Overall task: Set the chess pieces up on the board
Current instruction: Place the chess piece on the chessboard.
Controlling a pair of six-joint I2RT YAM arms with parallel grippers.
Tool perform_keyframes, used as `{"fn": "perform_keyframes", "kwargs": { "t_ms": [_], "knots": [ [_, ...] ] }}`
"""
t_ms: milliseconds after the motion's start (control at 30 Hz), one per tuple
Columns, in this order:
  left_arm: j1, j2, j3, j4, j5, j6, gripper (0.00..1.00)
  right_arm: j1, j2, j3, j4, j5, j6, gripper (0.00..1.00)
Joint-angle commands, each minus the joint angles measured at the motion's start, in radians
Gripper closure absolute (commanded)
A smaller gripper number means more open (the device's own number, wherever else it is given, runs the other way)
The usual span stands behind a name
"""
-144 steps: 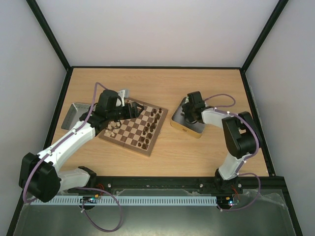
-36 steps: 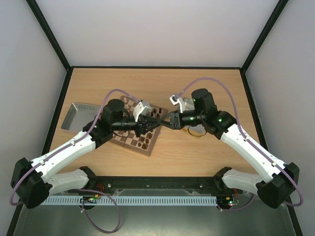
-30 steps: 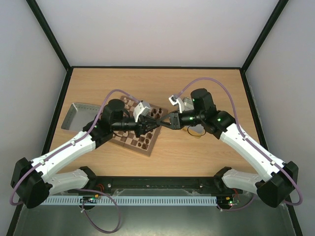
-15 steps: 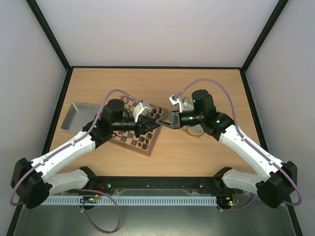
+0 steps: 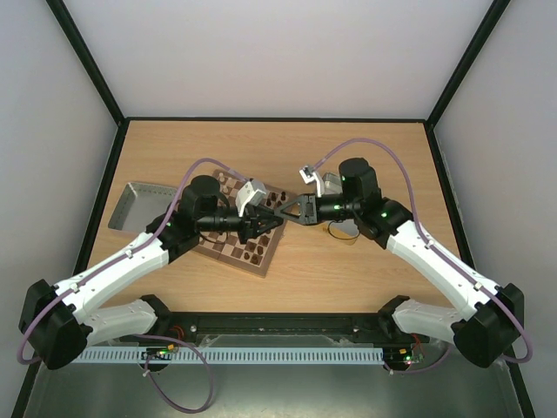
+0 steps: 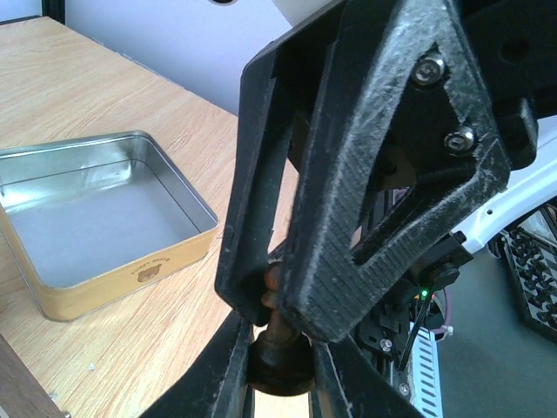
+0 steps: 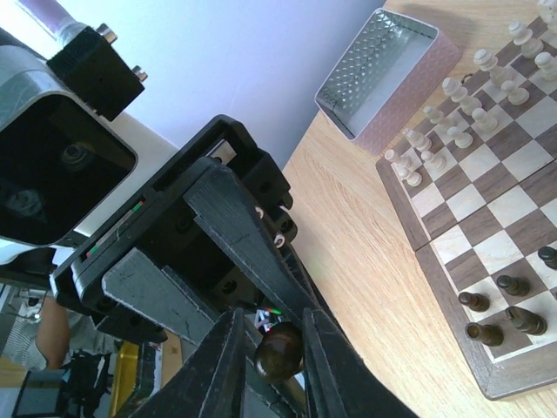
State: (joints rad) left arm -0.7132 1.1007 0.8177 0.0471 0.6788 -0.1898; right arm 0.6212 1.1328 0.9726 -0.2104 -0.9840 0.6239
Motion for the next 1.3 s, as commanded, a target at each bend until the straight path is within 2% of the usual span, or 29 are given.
{"fn": "perform_keyframes", "kwargs": {
  "t_ms": [0,67,133,167,200,233,267,300,433,567,800,1133,1267],
  "knots": [
    [-0.008,-0.021,-0.002,0.053,0.031,0.013,0.98,0.004,0.022,0.006,0.028,0.017,0.005,0.85],
    [-0.008,-0.024,-0.002,0.050,0.024,0.012,0.97,0.005,0.025,0.009,0.019,0.025,0.001,0.92],
    [-0.008,-0.028,-0.002,0.045,0.003,0.008,0.93,0.005,0.028,0.016,-0.002,0.051,-0.011,0.95],
    [-0.008,-0.030,0.001,0.034,-0.028,0.002,0.78,0.004,0.031,0.027,-0.022,0.079,-0.025,0.96],
    [-0.008,-0.034,0.005,0.018,-0.085,-0.007,0.69,0.004,0.034,0.035,-0.051,0.122,-0.044,0.97],
    [-0.008,-0.039,0.008,-0.001,-0.162,-0.016,0.49,0.004,0.039,0.053,-0.079,0.178,-0.059,0.97],
    [-0.008,-0.050,0.006,-0.020,-0.267,-0.029,0.40,0.004,0.046,0.066,-0.105,0.240,-0.070,0.97],
    [-0.008,-0.063,0.003,-0.034,-0.364,-0.045,0.33,0.005,0.058,0.082,-0.130,0.306,-0.083,0.97],
    [-0.003,-0.119,-0.020,-0.085,-0.729,-0.115,0.18,0.036,0.142,0.167,-0.213,0.577,-0.141,0.98],
    [0.004,-0.163,-0.022,-0.151,-0.936,-0.184,0.14,0.100,0.267,0.226,-0.218,0.848,-0.172,0.98],
    [0.015,-0.221,-0.019,-0.245,-1.113,-0.259,0.12,0.231,0.518,0.366,-0.249,1.093,-0.211,0.97],
    [0.059,-0.290,-0.066,-0.239,-1.125,-0.250,0.10,0.290,0.791,0.509,-0.278,1.182,-0.198,0.96],
    [0.075,-0.300,-0.075,-0.234,-1.108,-0.255,0.10,0.291,0.836,0.510,-0.265,1.194,-0.177,0.96]
  ]
}}
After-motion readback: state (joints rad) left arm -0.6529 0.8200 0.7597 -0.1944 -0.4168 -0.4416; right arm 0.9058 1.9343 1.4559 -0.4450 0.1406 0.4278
